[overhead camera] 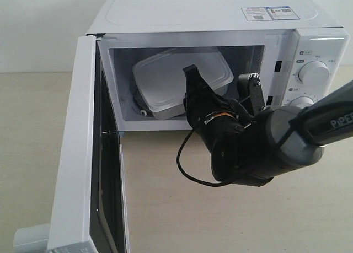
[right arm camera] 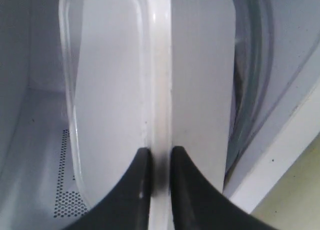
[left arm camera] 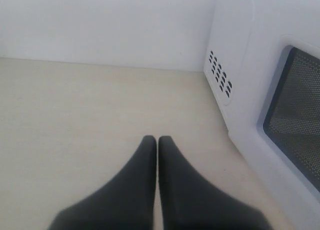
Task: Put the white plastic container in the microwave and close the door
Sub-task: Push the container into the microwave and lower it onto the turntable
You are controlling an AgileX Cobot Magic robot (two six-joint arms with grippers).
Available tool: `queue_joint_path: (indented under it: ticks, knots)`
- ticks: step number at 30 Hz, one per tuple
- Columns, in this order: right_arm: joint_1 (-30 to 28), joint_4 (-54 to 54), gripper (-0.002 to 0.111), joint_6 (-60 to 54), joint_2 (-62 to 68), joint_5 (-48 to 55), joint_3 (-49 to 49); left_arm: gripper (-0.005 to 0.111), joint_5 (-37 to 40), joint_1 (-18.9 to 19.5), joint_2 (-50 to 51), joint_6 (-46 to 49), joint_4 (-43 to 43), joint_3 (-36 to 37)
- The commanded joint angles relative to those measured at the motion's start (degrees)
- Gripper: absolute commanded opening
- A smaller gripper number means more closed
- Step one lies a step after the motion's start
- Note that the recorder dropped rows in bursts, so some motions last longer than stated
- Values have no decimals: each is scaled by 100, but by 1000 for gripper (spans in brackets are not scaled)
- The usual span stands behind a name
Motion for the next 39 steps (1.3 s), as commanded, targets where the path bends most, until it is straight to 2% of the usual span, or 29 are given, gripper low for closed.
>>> queue_joint_path:
  ticks: [1, 5, 6, 16, 21, 25, 29, 31, 32, 37, 39]
  knots:
    - [-47, -64, 11, 26, 129, -244, -126, 4, 4, 26, -10, -52, 6, 21]
    - [-47, -43, 39, 114, 238, -434, -126, 4, 4, 26, -10, -52, 6, 21]
    - [-47, 7, 43, 115, 250, -421, -126, 4, 4, 26, -10, -52, 6, 21]
    - [-36, -297, 43, 186, 182, -425, 23, 4, 4, 26, -10, -52, 6, 21]
    - [-36, -835, 43, -86, -65, -1111, 634, 4, 4, 26, -10, -52, 6, 21]
    - [-36, -1504, 43, -1420, -433, -1451, 1261, 4, 4, 26, -10, -52, 6, 21]
    - [-36, -1690, 43, -3836, -669, -1211, 1554, 4, 4, 26, -10, -52, 6, 21]
    - [-36, -1704, 40, -4898, -680, -981, 1524, 4, 4, 26, -10, -52, 6, 21]
    - [-36, -1737, 35, -5410, -680, -922, 1502, 4, 4, 26, -10, -52, 6, 21]
    - [-36, -1883, 0, -6585, -447, -544, 1119, 4, 4, 26, -10, -52, 6, 21]
    - [-36, -1883, 0, -6684, -242, -474, 851, 4, 4, 26, -10, -52, 6, 21]
